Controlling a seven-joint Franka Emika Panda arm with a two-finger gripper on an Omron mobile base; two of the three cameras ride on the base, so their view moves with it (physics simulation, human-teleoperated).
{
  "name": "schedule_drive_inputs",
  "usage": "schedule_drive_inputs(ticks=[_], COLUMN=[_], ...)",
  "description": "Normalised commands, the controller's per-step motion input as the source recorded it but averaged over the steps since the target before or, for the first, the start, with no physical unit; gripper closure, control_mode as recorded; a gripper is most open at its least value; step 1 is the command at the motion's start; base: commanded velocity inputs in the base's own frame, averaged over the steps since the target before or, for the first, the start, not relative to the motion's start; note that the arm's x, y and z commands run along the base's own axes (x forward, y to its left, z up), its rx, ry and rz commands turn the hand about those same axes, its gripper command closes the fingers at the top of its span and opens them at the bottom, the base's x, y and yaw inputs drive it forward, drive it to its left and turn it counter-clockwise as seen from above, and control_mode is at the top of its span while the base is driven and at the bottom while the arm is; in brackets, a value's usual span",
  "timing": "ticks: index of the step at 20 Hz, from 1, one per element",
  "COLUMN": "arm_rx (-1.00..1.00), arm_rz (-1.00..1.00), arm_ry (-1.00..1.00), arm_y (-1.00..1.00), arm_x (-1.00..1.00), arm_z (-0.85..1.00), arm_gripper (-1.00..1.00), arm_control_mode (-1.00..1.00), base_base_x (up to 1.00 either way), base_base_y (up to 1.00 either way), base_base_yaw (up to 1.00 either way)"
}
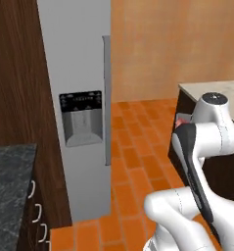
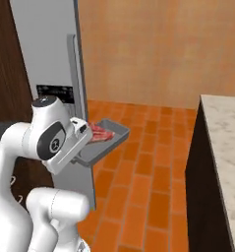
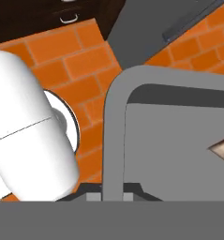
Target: Take the meat container that has the steak and place it on the second highest rack of the freezer. Then take the vegetable container that has the potato and cucumber and place it on the highest rack of the freezer.
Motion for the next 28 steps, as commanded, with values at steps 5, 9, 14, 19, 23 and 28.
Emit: schedule_drive_inputs(ticks=[5, 9, 14, 19, 23, 28], arm_rx=[0.00, 0.00, 0.00, 0.00, 0.00, 0.00], arm_rz=[0.00, 0.00, 0.00, 0.00, 0.00, 0.00], arm_ry=[0.00, 0.00, 0.00, 0.00, 0.00, 0.00], arm_y=[0.00, 0.00, 0.00, 0.00, 0.00, 0.00], arm_x=[0.00, 0.00, 0.00, 0.00, 0.00, 0.00], arm_z=[0.00, 0.00, 0.00, 0.00, 0.00, 0.00], arm_gripper=[1.00, 1.00, 1.00, 1.00, 1.00, 1.00], arm_control_mode=[1.00, 1.00, 1.00, 1.00, 1.00, 1.00], base_base_x=[1.00, 1.00, 1.00, 1.00, 1.00, 1.00], base_base_y=[-0.74, -0.81, -0.40, -0.49, -0.53, -0.28], base_base_yaw=[0.25, 0.19, 0.10, 0.07, 0.09, 0.27])
